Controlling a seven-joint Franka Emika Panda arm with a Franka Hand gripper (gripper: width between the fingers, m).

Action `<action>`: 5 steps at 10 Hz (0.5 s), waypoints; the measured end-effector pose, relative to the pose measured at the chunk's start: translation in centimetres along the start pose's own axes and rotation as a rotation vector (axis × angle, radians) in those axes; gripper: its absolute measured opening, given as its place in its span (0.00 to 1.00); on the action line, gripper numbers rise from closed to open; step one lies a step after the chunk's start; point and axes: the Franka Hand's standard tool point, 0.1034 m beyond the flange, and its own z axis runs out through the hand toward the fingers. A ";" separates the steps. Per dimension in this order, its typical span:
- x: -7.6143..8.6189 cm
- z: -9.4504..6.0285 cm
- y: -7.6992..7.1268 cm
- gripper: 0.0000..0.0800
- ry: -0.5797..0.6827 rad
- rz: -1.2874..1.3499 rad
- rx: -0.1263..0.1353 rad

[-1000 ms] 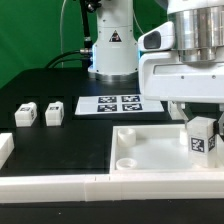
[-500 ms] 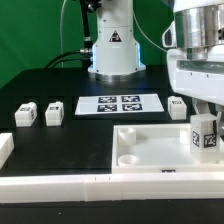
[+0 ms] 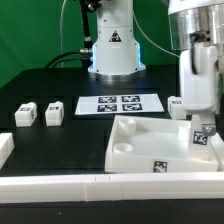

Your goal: Assemble one leg

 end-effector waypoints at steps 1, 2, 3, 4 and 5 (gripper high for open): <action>0.2 0.1 -0.1 0.37 0.004 0.033 0.001; 0.3 0.0 -0.1 0.44 0.005 0.054 0.001; 0.2 0.1 -0.1 0.44 0.004 0.040 0.001; 0.2 0.1 -0.1 0.62 0.004 0.037 0.001; 0.2 0.1 -0.1 0.75 0.004 0.035 0.001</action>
Offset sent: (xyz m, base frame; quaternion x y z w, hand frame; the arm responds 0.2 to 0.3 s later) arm 0.0000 0.0000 0.0000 0.0000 0.0000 0.0000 1.0000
